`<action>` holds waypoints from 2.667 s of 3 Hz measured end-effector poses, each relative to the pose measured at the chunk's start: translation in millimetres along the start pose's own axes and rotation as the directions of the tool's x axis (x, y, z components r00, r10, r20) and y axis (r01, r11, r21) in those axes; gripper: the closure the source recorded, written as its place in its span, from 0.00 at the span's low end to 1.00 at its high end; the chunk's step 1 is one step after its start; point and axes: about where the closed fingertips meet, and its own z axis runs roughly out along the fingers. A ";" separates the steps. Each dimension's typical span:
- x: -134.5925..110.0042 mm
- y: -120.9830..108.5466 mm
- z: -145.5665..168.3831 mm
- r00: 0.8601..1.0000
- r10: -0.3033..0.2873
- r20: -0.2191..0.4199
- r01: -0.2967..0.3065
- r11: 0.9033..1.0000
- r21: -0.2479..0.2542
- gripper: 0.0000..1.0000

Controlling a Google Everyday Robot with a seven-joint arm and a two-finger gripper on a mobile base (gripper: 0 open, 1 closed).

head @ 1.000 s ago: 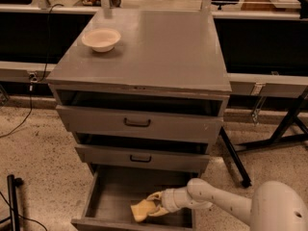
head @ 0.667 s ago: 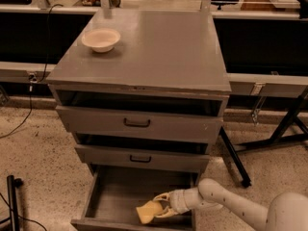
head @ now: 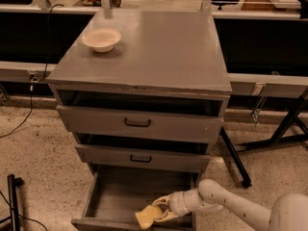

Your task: Pick sponge from bottom drawer and place on counter

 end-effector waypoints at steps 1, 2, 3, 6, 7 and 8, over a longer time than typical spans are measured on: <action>-17.0 -7.7 -22.9 0.998 -0.020 -0.065 0.024 0.998 0.062 1.00; -69.6 -8.1 -61.6 0.984 -0.064 -0.167 0.091 0.983 0.157 1.00; -113.7 8.6 -89.9 0.975 -0.088 -0.206 0.128 0.973 0.191 1.00; -224.4 19.0 -172.3 0.957 -0.068 -0.280 0.138 0.961 0.239 1.00; -239.4 3.5 -190.1 0.965 -0.081 -0.250 0.143 0.960 0.242 1.00; -259.2 -19.8 -216.0 0.975 -0.099 -0.200 0.149 0.956 0.253 1.00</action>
Offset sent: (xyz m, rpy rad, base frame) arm -0.0403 -0.0198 0.1490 -0.1901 -0.2440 -0.1497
